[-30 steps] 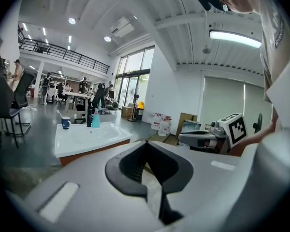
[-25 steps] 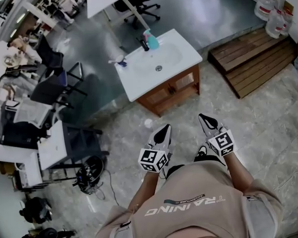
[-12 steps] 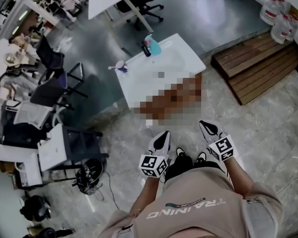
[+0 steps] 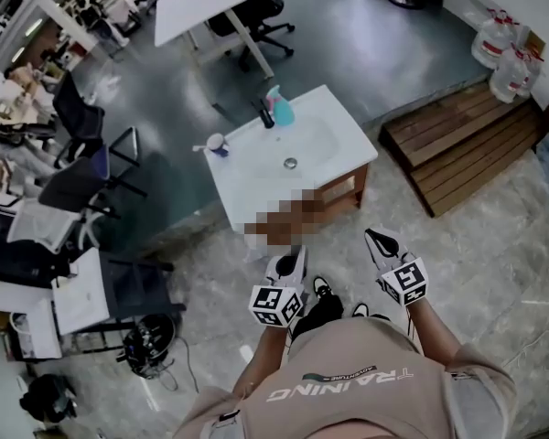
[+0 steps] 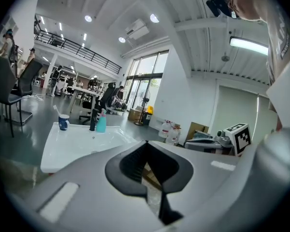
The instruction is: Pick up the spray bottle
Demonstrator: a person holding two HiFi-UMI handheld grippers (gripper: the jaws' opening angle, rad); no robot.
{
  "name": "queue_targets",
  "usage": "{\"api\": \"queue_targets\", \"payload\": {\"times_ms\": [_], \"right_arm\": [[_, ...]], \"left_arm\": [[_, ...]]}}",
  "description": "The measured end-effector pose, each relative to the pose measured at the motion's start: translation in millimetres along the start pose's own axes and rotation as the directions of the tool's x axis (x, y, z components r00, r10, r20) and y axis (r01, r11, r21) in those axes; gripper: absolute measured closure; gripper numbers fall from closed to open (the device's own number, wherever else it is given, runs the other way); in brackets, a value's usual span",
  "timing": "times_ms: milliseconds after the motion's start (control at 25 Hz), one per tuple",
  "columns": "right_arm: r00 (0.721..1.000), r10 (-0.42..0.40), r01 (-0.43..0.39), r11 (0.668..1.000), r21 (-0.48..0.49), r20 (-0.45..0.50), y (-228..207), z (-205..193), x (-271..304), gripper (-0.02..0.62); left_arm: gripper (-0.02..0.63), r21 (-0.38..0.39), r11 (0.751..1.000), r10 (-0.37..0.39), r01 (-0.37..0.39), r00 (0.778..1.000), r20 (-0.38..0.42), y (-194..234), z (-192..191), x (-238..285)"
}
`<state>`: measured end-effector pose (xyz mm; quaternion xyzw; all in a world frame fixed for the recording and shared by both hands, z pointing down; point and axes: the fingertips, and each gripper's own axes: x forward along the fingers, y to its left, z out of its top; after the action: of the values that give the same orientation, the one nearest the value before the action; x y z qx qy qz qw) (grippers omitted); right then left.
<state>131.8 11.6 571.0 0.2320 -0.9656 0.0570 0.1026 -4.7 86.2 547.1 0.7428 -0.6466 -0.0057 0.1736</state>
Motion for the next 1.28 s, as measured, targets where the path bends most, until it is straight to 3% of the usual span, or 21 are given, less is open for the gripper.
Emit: {"api": "queue_targets", "payload": {"times_ms": [200,440,640,1000,1280], "right_arm": [[0.999,-0.019,0.019,1.000,0.019,0.028,-21,31,44,0.594],[0.998,-0.066,0.065,0.995,0.079,0.014,-33,38,77,0.594],[0.994,-0.108,0.107,0.991,0.079,0.020,-37,47,99,0.594],[0.991,-0.132,0.133,0.985,0.107,-0.022,-45,44,107,0.594],[0.997,-0.080,0.080,0.994,0.075,-0.007,-75,49,139,0.594]], "left_arm": [[0.592,0.030,0.998,-0.059,0.058,0.998,0.011,21,27,38],[0.592,0.023,0.994,-0.109,0.109,0.994,-0.012,49,36,61],[0.592,0.143,0.983,-0.107,0.110,0.994,-0.033,82,44,73],[0.592,0.067,0.990,-0.124,0.125,0.992,-0.021,103,52,94],[0.592,0.104,0.993,-0.059,0.064,0.997,-0.050,113,55,118]]}}
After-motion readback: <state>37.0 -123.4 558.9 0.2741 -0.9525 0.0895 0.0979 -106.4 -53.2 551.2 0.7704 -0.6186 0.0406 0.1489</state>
